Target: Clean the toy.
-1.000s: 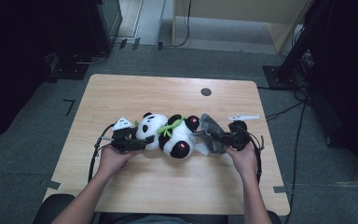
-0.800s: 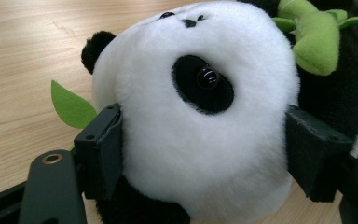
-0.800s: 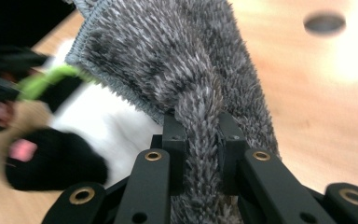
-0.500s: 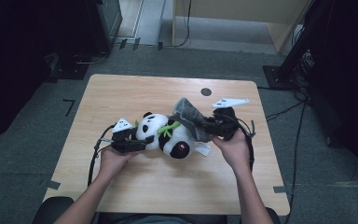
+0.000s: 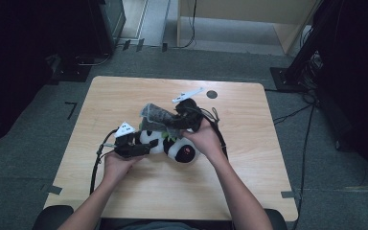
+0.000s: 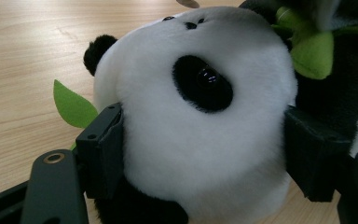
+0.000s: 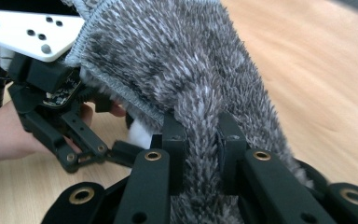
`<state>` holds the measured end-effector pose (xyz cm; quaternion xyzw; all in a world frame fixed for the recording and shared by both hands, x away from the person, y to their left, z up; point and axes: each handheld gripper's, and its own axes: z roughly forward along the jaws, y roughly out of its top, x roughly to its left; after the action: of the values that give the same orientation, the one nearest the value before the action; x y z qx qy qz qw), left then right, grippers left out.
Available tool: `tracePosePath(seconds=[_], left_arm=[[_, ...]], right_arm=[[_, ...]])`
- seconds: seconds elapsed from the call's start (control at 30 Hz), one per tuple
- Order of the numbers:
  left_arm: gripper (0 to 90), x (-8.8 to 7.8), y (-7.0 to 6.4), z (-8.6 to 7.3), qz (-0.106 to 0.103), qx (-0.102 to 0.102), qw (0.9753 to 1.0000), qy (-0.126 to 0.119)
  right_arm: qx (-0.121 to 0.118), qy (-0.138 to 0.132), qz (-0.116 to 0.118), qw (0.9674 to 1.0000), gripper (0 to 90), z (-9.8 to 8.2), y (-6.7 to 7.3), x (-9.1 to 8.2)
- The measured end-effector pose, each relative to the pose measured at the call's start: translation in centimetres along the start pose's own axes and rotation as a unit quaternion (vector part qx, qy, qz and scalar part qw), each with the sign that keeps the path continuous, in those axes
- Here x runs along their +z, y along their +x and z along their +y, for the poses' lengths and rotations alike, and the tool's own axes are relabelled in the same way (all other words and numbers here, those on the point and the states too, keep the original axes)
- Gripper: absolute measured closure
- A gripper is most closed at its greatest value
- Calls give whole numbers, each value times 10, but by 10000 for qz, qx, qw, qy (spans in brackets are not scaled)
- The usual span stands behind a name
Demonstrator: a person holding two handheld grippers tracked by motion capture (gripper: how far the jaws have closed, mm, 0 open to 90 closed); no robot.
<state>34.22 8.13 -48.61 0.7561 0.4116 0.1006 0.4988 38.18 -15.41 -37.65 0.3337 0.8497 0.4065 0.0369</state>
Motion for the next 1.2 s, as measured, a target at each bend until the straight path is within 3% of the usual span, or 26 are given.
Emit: tracePosePath(seconds=[0.03,0.17,0.27,0.47,0.87,1.03,1.2], left_arm=[[240,0,0,-1,7,8,10000,-2],[238,0,2,-2,0,-81,10000,-16],[223,0,5,-3,-67,-222,9997,-62],[171,-2,11,-4,-185,-328,9993,-59],[152,-5,15,-9,-342,-455,9983,-80],[157,2,14,-13,-236,-149,9995,-157],[346,2,11,-13,-93,-18,9998,-191]], right_arm=[[-17,181,49,9998,789,5,5,14],[-111,469,103,9988,790,9,8,35],[-187,618,7,9979,795,11,6,43],[-159,667,41,9976,798,12,-5,47],[277,686,-36,9973,796,9,-33,44],[470,646,50,9968,796,7,-43,45],[454,767,-365,9954,795,8,-49,46]])
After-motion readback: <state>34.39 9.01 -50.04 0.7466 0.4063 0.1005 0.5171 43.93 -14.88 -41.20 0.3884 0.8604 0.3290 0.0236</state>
